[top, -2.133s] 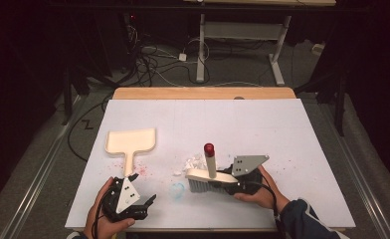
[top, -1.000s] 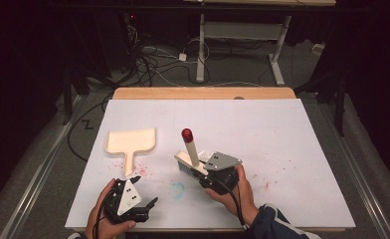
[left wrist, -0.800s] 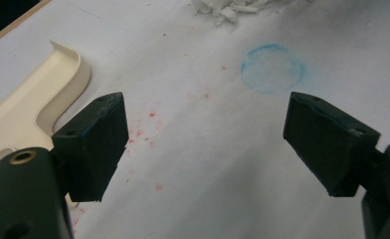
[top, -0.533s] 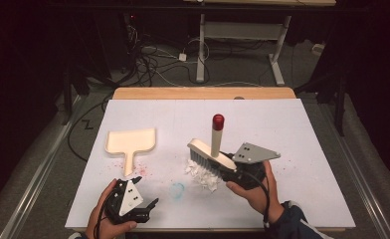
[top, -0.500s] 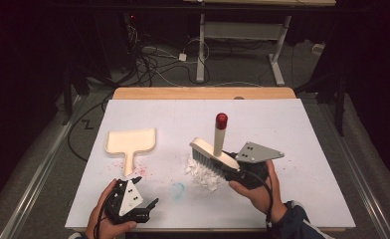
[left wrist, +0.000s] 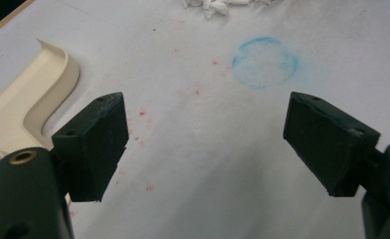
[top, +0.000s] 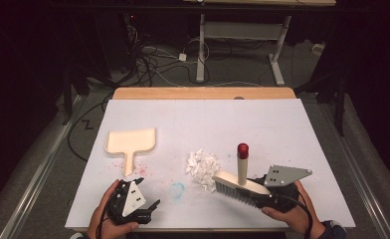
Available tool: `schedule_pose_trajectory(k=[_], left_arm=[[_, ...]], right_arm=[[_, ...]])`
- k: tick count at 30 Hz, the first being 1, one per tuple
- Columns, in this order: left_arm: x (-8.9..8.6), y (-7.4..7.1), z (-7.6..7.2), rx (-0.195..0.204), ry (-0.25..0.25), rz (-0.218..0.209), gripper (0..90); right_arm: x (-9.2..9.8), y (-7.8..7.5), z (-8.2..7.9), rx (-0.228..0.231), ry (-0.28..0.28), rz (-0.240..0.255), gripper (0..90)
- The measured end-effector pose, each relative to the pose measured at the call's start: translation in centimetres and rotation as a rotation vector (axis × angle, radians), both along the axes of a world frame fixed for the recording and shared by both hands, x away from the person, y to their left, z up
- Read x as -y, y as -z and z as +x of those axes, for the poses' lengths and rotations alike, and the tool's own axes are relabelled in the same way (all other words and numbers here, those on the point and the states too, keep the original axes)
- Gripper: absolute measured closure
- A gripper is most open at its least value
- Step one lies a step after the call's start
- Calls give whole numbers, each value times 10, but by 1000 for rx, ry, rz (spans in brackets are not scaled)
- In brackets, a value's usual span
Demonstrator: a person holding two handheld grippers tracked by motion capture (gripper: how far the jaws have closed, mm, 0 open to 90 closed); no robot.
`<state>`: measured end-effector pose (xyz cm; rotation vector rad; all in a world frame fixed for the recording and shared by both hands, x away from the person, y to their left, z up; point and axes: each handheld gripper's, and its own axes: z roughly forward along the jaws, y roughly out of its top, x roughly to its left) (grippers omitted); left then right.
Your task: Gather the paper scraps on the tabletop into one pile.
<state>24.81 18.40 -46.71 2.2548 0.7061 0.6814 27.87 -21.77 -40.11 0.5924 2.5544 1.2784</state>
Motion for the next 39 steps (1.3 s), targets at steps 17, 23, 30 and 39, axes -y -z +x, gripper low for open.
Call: schedule_pose_trajectory(k=[17,23,30,39], left_arm=[[0,2,1,-7,4,7,170],[0,1,-1,-6,0,6,170],[0,3,0,-11,3,11,170],[6,3,3,-17,12,17,170]], right_arm=[[-20,15,33,26,36,6,676],[-4,2,26,37,27,35,675],[29,-8,4,9,0,9,675],[66,4,6,-140,70,-50,674]])
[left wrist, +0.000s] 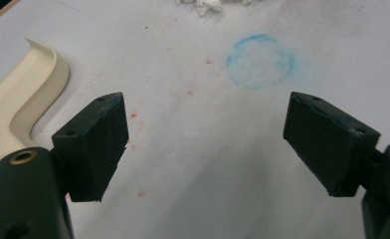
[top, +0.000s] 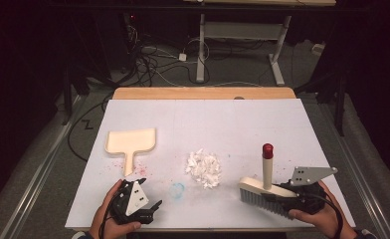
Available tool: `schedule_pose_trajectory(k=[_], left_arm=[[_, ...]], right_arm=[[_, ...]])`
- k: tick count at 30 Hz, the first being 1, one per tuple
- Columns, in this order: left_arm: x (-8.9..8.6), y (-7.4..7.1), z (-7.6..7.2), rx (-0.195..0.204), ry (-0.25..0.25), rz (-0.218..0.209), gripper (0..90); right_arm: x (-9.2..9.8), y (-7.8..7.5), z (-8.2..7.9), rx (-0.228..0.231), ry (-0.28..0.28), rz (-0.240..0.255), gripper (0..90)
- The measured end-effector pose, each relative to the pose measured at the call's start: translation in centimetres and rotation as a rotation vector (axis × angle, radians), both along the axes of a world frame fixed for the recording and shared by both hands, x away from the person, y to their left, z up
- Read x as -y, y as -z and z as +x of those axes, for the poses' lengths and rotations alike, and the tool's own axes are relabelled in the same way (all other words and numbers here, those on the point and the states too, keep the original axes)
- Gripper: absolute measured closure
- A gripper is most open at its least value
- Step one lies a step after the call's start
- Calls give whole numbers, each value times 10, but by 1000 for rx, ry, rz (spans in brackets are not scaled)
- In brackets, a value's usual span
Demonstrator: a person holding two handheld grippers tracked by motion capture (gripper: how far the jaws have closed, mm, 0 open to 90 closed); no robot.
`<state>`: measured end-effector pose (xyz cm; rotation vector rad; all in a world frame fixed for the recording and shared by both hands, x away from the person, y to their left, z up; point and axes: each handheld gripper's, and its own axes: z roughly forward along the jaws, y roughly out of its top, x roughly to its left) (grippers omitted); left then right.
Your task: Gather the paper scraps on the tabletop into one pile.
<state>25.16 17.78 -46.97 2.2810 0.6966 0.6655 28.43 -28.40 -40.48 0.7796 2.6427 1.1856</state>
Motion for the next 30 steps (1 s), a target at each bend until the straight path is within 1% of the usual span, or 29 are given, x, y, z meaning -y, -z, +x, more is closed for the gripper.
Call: schedule_pose_trajectory(k=[2,3,5,8,11,13,15,17,18,19,20,21,22,23,24,25,26,27,28,29,30], left_arm=[[3,0,2,-4,7,-2,171],[3,1,2,-4,11,-1,171],[6,2,3,-8,18,2,171],[8,3,4,-12,28,9,171],[7,3,5,-13,27,13,171],[7,3,4,-12,25,13,170],[6,3,4,-11,24,13,171],[6,3,5,-12,17,18,170],[6,3,5,-13,17,18,171],[6,4,5,-14,18,19,171],[6,4,4,-14,19,20,170],[7,4,4,-15,20,20,170],[7,4,4,-15,20,21,170],[7,4,4,-15,20,22,170],[7,4,4,-14,20,20,171],[7,4,5,-14,18,17,170],[6,3,5,-15,15,14,171],[6,3,6,-15,12,7,170],[6,3,7,-17,14,9,170],[6,3,8,-17,13,10,170],[7,3,8,-15,13,11,170]], right_arm=[[3,3,10,-43,22,-1,675],[5,6,17,-61,46,11,675],[7,11,27,-84,88,19,674],[11,15,43,-125,109,23,660],[13,16,59,-154,129,-12,632],[14,18,69,-183,135,-29,610],[15,21,78,-195,133,-51,590],[17,23,85,-208,152,-61,570],[18,23,89,-222,153,-51,561],[19,22,91,-214,153,-49,534],[20,21,93,-190,155,-55,503],[19,19,95,-177,184,-86,461],[19,17,96,-148,196,-129,436],[18,17,98,-132,204,-149,427],[18,17,98,-113,222,-158,436],[17,18,97,-60,234,-181,482],[16,17,96,-5,240,-205,479],[15,17,96,22,247,-216,464],[15,17,97,47,250,-208,441],[15,16,96,70,255,-192,448],[16,15,95,102,263,-183,448]])
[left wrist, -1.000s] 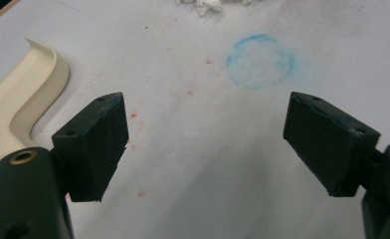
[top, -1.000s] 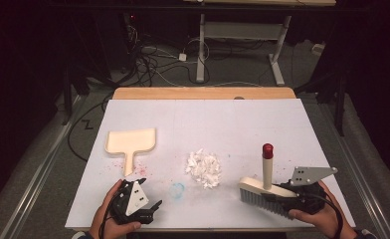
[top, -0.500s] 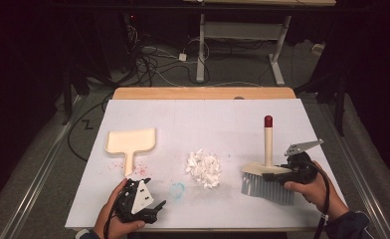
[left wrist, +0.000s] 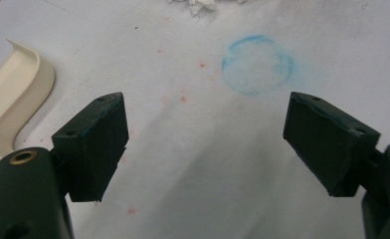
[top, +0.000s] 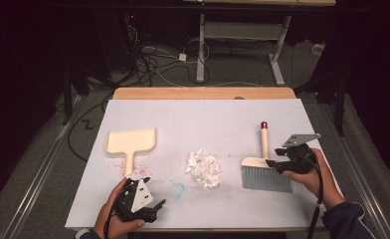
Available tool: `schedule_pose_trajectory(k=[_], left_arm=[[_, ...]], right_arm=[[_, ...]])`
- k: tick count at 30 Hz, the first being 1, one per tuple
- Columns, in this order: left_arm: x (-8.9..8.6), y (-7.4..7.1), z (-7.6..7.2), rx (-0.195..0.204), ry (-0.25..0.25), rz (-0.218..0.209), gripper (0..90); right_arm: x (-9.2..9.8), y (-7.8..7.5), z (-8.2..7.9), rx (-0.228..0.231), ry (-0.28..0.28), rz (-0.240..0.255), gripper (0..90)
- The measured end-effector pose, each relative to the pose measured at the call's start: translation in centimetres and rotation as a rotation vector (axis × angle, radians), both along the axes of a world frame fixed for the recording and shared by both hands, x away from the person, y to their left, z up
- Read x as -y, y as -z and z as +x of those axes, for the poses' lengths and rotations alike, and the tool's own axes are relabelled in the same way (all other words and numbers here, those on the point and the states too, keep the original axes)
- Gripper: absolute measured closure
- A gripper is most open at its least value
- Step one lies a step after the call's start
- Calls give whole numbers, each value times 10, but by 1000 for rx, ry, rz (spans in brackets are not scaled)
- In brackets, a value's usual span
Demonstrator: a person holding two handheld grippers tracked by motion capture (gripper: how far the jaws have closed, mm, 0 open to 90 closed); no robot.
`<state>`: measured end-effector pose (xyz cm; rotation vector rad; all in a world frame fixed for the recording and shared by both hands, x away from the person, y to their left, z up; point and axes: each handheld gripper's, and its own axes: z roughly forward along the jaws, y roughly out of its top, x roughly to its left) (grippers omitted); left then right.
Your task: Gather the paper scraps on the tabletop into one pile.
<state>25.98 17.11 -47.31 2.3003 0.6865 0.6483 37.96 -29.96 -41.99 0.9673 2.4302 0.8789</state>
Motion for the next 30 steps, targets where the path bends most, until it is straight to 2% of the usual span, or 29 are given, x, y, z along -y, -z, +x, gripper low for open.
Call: schedule_pose_trajectory(k=[3,5,9,11,12,16,18,20,22,26,30], left_arm=[[0,0,1,4,2,8,171],[0,0,0,5,-1,5,171],[-1,-2,-4,24,-2,9,170],[-2,-3,-5,30,-6,9,170],[-2,-3,-5,32,-7,7,170],[-2,-5,-7,44,-5,4,170],[-1,-5,-6,44,-7,7,171],[1,-5,-4,42,-6,5,171],[2,-4,-3,42,-1,16,171],[4,-3,0,34,6,20,170],[7,-2,2,31,14,25,171]], right_arm=[[1,-3,-8,88,5,21,400],[2,-5,-20,159,18,21,388],[2,-5,-53,265,4,80,352],[0,-4,-70,325,3,80,337],[-1,-3,-77,339,7,71,320],[-4,6,-101,372,25,101,273],[-5,9,-108,406,17,104,271],[-7,10,-109,416,15,125,260],[-7,10,-108,405,25,144,250],[-7,14,-107,390,26,141,236],[-6,13,-107,395,41,139,230]])
